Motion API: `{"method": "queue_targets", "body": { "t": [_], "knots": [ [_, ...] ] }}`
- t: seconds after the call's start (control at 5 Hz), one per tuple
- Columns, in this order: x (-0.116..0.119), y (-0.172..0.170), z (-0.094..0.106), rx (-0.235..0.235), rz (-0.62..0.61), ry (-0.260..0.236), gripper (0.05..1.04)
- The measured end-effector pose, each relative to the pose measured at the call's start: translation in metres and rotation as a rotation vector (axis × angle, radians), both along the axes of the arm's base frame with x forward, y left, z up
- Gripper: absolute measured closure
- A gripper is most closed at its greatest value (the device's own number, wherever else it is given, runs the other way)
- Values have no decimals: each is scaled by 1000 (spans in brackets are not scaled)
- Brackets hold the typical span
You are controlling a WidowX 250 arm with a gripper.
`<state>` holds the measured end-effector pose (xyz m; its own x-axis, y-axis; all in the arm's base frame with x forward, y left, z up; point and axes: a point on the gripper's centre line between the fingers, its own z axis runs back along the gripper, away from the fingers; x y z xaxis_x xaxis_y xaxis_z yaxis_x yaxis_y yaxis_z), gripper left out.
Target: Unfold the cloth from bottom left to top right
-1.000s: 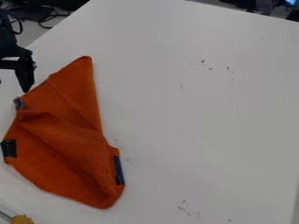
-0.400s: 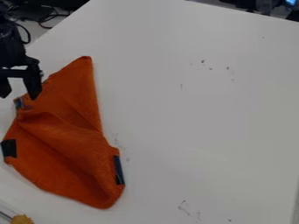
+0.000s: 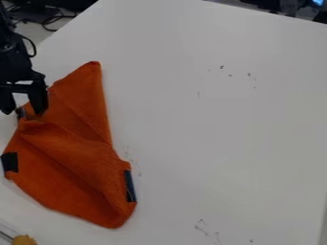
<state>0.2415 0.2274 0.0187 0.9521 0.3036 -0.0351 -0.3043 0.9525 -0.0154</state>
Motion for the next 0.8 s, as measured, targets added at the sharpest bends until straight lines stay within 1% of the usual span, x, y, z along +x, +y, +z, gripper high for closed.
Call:
{"method": "queue_targets", "body": {
  "t": [0.2,0.4,0.6,0.8],
  "knots": [
    [1,1,0,-1,-11,1,265],
    [0,1,1,0,-11,7,564],
    [-2,1,1,4,-10,16,824],
    [-3,1,1,6,-6,29,977]
  ]
}}
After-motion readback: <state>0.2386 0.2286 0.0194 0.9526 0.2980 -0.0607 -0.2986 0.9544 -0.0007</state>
